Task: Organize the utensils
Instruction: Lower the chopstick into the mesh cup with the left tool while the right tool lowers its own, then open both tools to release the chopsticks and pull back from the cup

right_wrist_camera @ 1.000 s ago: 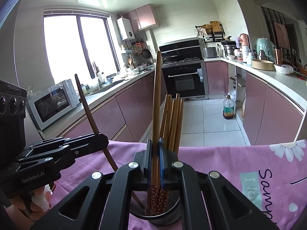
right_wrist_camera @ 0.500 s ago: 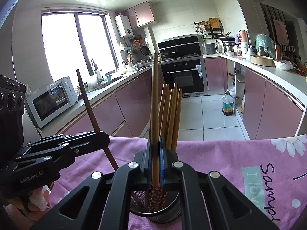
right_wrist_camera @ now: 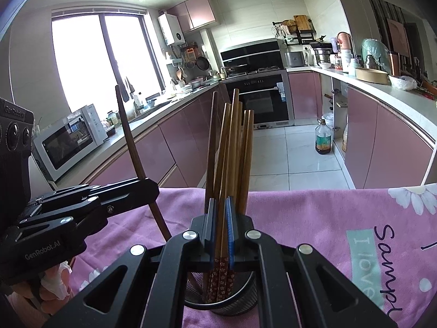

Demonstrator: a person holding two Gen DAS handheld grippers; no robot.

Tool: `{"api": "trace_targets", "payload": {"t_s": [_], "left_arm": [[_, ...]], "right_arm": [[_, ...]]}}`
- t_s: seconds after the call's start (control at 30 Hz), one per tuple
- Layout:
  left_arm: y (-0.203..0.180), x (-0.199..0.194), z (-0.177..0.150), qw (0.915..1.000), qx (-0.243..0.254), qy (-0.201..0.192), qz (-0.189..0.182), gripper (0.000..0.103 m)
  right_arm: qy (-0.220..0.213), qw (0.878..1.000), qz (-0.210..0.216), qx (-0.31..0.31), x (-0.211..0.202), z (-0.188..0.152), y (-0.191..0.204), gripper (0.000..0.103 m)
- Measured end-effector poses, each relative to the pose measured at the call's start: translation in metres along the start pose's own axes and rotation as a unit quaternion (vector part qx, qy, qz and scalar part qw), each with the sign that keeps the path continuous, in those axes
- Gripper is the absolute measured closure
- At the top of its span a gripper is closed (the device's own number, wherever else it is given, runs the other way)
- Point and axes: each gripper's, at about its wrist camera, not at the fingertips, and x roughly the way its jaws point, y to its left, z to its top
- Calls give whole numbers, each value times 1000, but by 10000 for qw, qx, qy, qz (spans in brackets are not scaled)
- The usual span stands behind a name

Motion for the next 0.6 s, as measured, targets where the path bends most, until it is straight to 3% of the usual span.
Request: {"api": "trace_targets", "payload": {"t_s": [0.37, 0.6], "left_arm": [[9, 23, -2, 9997, -122, 183, 50, 95], [17, 18, -12, 9997, -218, 110, 40, 90]], "right_arm": [[0, 9999, -106, 17, -4, -4, 0, 92], [-108, 9998, -144, -55, -16, -6, 1, 77]]}}
